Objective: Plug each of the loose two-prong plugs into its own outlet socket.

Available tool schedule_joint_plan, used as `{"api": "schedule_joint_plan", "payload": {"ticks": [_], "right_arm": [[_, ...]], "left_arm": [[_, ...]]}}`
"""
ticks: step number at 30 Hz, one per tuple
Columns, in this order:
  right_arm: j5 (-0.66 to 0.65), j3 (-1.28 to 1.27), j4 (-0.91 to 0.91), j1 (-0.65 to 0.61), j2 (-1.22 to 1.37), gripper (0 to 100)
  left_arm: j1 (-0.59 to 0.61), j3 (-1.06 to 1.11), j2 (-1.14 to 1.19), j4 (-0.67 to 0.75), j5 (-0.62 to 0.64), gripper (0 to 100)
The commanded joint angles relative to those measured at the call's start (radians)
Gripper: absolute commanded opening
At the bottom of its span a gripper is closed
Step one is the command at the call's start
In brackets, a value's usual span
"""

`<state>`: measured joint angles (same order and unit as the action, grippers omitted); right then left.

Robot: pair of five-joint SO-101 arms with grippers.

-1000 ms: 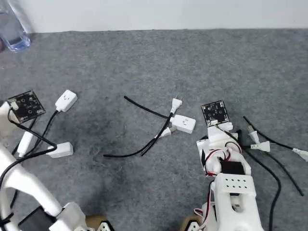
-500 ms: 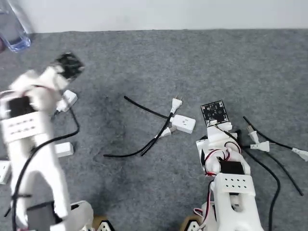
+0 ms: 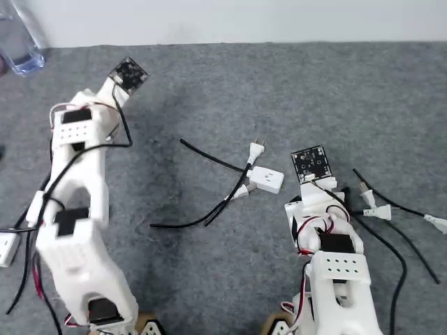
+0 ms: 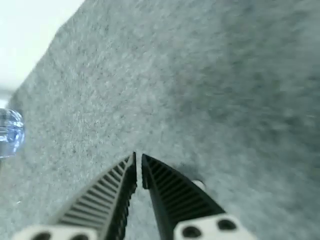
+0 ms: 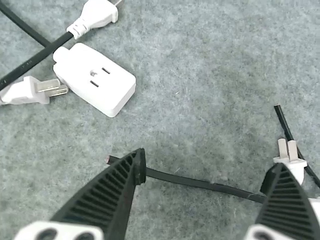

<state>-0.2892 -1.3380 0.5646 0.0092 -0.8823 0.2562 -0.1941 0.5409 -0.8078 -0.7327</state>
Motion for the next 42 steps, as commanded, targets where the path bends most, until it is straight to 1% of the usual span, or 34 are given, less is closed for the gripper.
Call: {"api": "schedule_joint_plan", "payload": {"ticks": [1,4,10,16,19,22,27,30,34,37,39,42], "right_arm": [[-0.023,0.008,-0.019,-0.038,0.001,36.1],[-0.058,-0.002,-0.021,-0.050,0.001,36.1],[-0.060,-0.002,-0.021,-0.050,0.001,36.1],[-0.060,-0.002,-0.021,-0.050,0.001,36.1],[-0.061,-0.002,-0.021,-0.050,0.001,36.1],[-0.061,-0.002,-0.021,-0.050,0.001,36.1],[-0.061,0.000,-0.027,-0.050,0.001,36.1],[-0.060,-0.005,-0.041,-0.050,0.001,36.1],[-0.060,-0.005,-0.042,-0.050,0.001,36.1],[-0.060,-0.005,-0.042,-0.050,0.001,36.1],[-0.060,-0.006,-0.044,-0.050,0.001,36.1],[-0.060,-0.006,-0.044,-0.050,0.001,36.1]], "left_arm": [[0.005,-0.309,0.178,-0.086,0.015,1],[0.000,-0.519,0.350,-0.180,0.015,1],[-0.009,-0.951,0.647,-0.430,0.015,1],[0.040,-1.337,0.885,-0.571,0.009,1],[0.060,-1.451,0.971,-0.629,-0.072,1],[0.089,-1.484,1.008,-0.687,-0.107,1],[0.147,-1.484,0.990,-0.847,-0.120,1],[0.183,-1.484,0.967,-0.942,-0.183,1],[0.241,-1.483,0.936,-0.948,-0.192,1],[0.259,-1.478,0.908,-0.950,-0.190,1],[0.261,-1.484,0.873,-0.950,-0.190,1],[0.219,-1.478,0.781,-0.950,-0.181,1]]}}
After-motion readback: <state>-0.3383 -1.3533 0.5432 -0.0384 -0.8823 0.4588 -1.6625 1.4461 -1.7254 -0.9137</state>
